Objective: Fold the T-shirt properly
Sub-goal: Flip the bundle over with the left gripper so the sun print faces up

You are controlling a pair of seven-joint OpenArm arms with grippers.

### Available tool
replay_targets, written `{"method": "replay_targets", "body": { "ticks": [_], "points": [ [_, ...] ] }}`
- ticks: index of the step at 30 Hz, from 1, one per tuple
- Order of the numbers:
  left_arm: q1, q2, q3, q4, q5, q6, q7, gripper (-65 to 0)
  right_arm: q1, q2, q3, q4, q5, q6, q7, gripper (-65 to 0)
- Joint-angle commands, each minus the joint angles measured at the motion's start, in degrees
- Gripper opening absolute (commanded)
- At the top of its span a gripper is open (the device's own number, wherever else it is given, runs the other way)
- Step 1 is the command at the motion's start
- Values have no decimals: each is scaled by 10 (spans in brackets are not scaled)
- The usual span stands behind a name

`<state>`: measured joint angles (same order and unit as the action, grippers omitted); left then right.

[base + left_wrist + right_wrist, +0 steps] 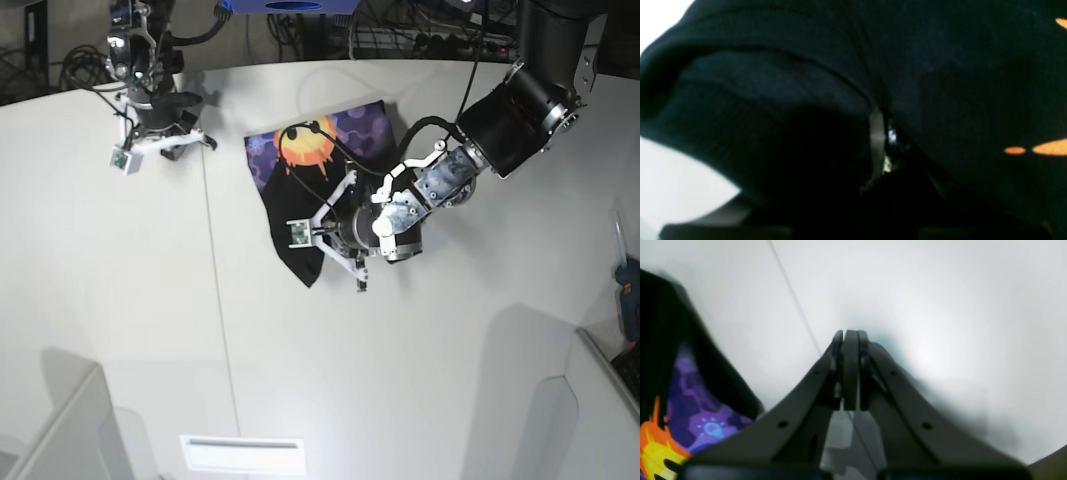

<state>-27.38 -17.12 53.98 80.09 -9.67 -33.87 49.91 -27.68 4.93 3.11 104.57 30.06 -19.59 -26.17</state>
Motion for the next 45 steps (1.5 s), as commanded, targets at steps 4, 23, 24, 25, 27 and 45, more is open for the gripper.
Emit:
{"method": "replay_targets", "body": {
  "ticks": [4,23,24,25,27,45],
  "points": [
    [-29,19,30,-51,-10,-6,-9,-650,-1,-7,13,-19,-3,1,11,-650],
    [-55,62,80,-123,-10,-51,-123,-650,-1,-9,7,-29,-3,2,11,-650],
    [-55,62,80,-123,-10,-51,-124,-650,-1,-15,7,-29,-3,2,11,-650],
    [-55,63,80,-123,-10,-51,-125,-650,-1,-20,8,-30,-3,2,11,-650],
    [-55,68,80,-123,-10,-51,-125,-650,-1,-21,8,-30,-4,2,11,-650],
    [-56,69,81,-122,64,-51,-123,-650,-1,-20,12,-30,-4,2,11,-650]
  ]
}}
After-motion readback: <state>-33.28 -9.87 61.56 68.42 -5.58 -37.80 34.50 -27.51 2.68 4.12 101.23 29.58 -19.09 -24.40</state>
